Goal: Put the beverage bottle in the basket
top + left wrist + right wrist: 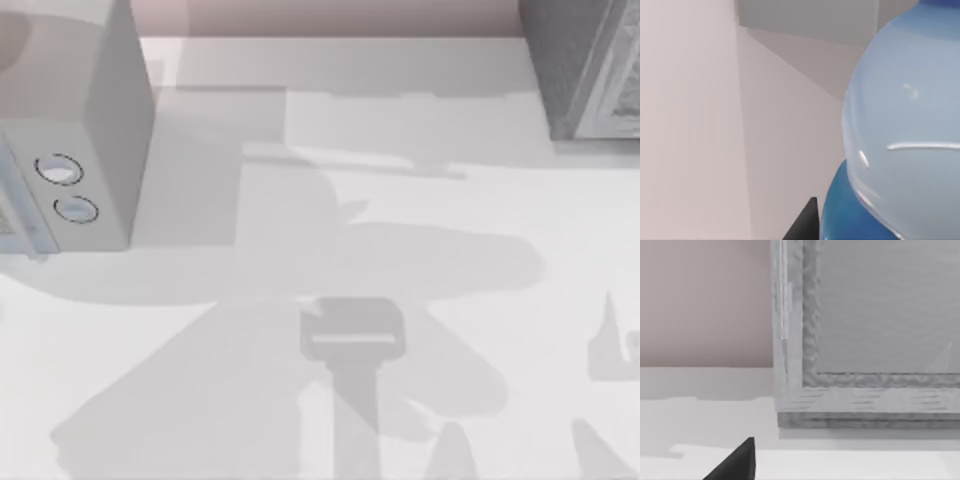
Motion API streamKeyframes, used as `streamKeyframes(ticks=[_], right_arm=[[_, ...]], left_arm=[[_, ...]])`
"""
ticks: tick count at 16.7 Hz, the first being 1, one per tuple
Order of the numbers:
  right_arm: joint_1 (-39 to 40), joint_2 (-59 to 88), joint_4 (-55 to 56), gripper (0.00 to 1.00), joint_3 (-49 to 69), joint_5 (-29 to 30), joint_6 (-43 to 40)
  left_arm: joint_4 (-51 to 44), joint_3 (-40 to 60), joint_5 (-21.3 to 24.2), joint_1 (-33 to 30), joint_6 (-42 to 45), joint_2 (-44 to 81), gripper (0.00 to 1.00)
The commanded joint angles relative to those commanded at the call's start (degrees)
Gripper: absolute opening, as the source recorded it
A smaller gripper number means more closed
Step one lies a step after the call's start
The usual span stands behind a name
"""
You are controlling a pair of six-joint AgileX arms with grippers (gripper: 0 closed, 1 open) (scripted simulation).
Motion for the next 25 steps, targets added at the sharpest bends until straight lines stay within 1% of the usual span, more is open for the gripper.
streamKeyframes(ticks=[2, 4, 9, 11, 15, 22, 25], right_arm=[[0.0, 0.0, 0.0, 1.0, 0.0, 0.0, 0.0], [0.0, 0.0, 0.0, 1.0, 0.0, 0.0, 0.0], [0.0, 0.0, 0.0, 1.0, 0.0, 0.0, 0.0], [0.0, 0.0, 0.0, 1.0, 0.0, 0.0, 0.0], [0.0, 0.0, 0.0, 1.0, 0.0, 0.0, 0.0], [0.0, 0.0, 0.0, 1.0, 0.0, 0.0, 0.0], [0.0, 0.0, 0.0, 1.0, 0.0, 0.0, 0.0]], left_arm=[[-1.5, 3.7, 0.2, 0.5, 0.9, 2.8, 0.0], [-2.0, 5.0, 0.3, 0.7, 1.2, 3.8, 0.0], [-1.7, 4.5, 0.2, 0.3, 1.2, 3.8, 0.0], [0.2, 3.2, 0.1, 0.0, 0.3, 3.3, 0.0], [9.3, -3.7, -1.4, -1.6, -4.5, 1.1, 0.0], [31.9, -20.1, -5.5, -5.3, -15.7, -4.5, 0.0], [37.8, -24.5, -6.6, -6.2, -18.8, -6.0, 0.0]])
